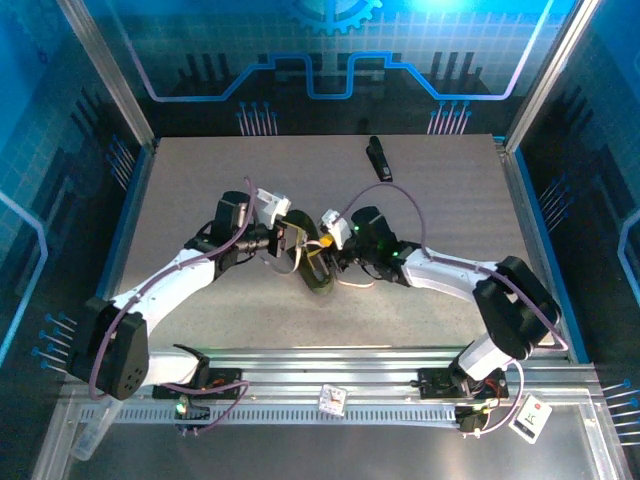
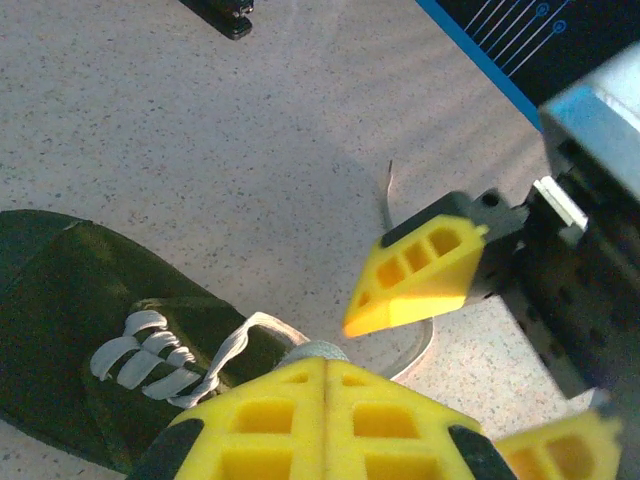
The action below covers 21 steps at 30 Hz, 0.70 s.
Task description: Tie the shoes
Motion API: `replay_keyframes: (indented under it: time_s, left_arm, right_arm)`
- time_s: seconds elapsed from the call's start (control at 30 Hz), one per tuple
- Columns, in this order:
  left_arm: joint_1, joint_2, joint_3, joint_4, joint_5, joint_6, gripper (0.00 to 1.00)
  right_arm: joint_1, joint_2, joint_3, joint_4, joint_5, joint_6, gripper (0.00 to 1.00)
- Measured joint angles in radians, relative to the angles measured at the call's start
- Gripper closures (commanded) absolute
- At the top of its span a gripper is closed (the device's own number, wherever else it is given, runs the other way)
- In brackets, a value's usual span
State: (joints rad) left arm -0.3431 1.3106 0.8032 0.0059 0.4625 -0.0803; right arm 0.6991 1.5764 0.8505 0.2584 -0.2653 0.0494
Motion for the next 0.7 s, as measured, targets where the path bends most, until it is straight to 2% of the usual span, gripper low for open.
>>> replay_keyframes:
  time_s: [0.17, 0.3, 0.43, 0.57, 0.7]
  left_arm:
    - [0.004, 0.003, 0.026, -0.004, 0.023, -0.023, 1.00]
    - [0.014, 0.008, 0.044, -0.016, 0.040, -0.027, 1.00]
    - [0.029, 0.011, 0.053, -0.036, 0.061, -0.034, 1.00]
    - [0.043, 0.011, 0.054, -0.055, 0.084, -0.045, 1.00]
    - [0.056, 0.011, 0.054, -0.065, 0.098, -0.046, 1.00]
  right_arm:
    - [0.020, 0.078, 0.023, 0.095, -0.010, -0.063, 0.41]
    - [0.020, 0.129, 0.058, 0.138, -0.024, -0.089, 0.49]
    - [0.020, 0.157, 0.079, 0.177, -0.037, -0.103, 0.64]
    - [0.020, 0.180, 0.091, 0.204, -0.037, -0.109, 0.85]
    - [0.020, 0.187, 0.091, 0.220, -0.038, -0.117, 0.97]
